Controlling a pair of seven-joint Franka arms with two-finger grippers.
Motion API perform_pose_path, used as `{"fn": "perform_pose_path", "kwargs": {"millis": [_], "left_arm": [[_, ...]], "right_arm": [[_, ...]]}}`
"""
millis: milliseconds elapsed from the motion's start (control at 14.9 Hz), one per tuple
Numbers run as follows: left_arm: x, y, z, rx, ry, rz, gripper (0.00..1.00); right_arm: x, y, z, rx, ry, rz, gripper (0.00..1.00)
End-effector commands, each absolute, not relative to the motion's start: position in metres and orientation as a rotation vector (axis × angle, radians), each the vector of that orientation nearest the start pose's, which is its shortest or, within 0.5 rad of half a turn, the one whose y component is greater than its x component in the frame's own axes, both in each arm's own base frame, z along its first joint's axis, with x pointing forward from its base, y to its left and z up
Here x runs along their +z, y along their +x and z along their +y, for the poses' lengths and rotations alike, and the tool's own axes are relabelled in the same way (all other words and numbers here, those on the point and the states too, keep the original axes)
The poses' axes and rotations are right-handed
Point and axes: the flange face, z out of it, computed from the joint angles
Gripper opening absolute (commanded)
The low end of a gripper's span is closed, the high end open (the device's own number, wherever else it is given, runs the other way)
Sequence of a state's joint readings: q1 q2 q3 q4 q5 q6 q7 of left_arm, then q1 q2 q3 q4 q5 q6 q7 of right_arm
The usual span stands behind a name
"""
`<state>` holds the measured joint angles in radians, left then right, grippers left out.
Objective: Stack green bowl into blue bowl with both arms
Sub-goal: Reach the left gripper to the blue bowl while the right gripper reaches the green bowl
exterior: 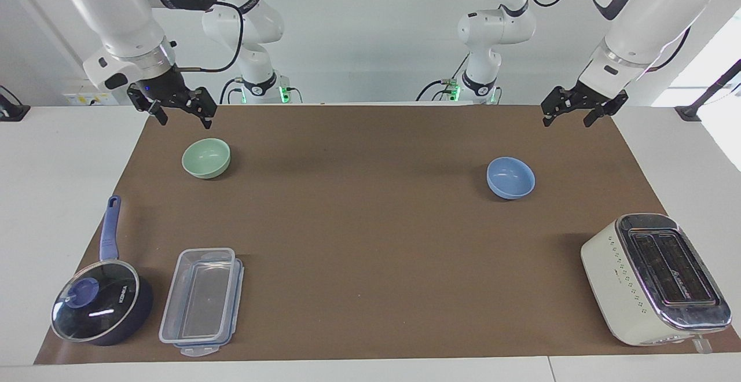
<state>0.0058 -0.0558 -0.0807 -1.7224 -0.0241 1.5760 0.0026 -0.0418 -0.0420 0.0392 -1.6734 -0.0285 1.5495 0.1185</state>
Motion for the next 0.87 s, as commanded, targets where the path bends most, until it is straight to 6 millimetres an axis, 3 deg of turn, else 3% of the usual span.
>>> {"fn": "perform_pose_path", "kwargs": {"millis": [0, 134, 268, 402, 604, 805], "left_arm": [[0.527, 0.5, -0.023, 0.15, -3.131, 0.091, 1.0], [0.486, 0.498, -0.019, 0.145, -3.134, 0.081, 1.0], [0.439, 0.498, -0.018, 0.179, -3.134, 0.083, 1.0], [0.405, 0.504, -0.018, 0.176, -3.137, 0.141, 1.0], [0.376, 0.512, -0.017, 0.181, -3.139, 0.24, 1.0], [0.356, 0.508, -0.017, 0.178, -3.137, 0.305, 0.93]], "right_arm": [[0.576, 0.521, -0.017, 0.105, -3.156, 0.25, 1.0], [0.543, 0.504, -0.03, 0.051, -3.158, 0.222, 1.0], [0.497, 0.483, -0.051, -0.05, -3.165, 0.167, 1.0], [0.477, 0.473, -0.075, -0.036, -3.167, 0.127, 1.0], [0.441, 0.453, -0.113, 0.058, -3.156, 0.047, 1.0], [0.403, 0.433, -0.135, 0.105, -3.141, -0.014, 1.0]]}}
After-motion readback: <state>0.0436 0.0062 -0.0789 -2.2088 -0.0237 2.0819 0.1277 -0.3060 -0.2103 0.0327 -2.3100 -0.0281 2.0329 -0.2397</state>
